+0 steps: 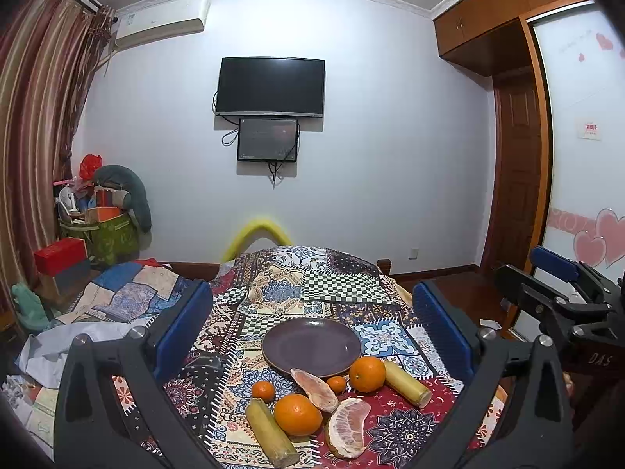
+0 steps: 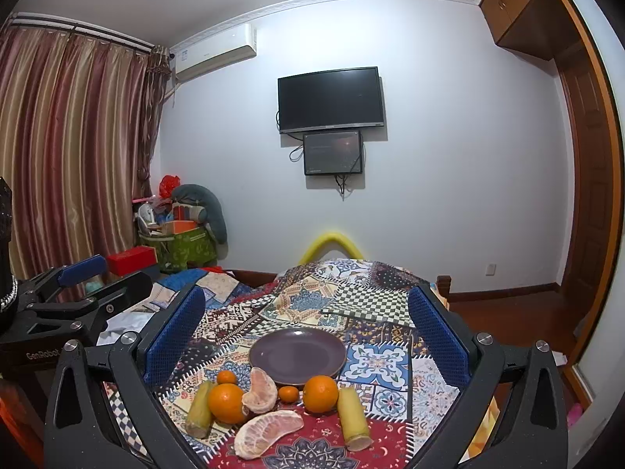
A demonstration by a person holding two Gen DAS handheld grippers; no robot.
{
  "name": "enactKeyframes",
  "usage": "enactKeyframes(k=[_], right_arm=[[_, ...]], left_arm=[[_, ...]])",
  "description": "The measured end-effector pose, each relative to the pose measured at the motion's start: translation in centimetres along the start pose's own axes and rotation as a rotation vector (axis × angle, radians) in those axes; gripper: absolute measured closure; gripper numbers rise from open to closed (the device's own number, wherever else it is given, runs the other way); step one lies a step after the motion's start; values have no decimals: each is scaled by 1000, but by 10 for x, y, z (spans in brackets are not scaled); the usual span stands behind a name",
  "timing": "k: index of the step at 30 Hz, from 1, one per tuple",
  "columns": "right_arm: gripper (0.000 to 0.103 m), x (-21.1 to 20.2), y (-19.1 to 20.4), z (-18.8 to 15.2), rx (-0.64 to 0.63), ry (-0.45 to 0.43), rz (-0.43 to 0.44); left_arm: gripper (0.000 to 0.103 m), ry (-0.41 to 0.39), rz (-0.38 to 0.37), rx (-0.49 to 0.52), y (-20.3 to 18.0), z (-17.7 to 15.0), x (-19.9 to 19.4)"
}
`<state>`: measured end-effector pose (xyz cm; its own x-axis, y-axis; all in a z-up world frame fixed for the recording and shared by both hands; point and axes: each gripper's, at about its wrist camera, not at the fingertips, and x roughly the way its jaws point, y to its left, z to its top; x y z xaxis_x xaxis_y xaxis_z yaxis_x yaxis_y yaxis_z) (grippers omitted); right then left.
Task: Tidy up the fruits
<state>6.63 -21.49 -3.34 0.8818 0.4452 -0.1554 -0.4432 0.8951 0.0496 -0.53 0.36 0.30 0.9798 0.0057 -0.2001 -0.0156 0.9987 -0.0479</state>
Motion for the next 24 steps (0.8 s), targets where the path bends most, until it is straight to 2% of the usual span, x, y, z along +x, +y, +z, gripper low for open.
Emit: enactKeyframes(k=[24], right_arm=[[0,0,-2,-2,8,-3,2]], left_arm=[[0,-6,9,10,-2,-1,-1]])
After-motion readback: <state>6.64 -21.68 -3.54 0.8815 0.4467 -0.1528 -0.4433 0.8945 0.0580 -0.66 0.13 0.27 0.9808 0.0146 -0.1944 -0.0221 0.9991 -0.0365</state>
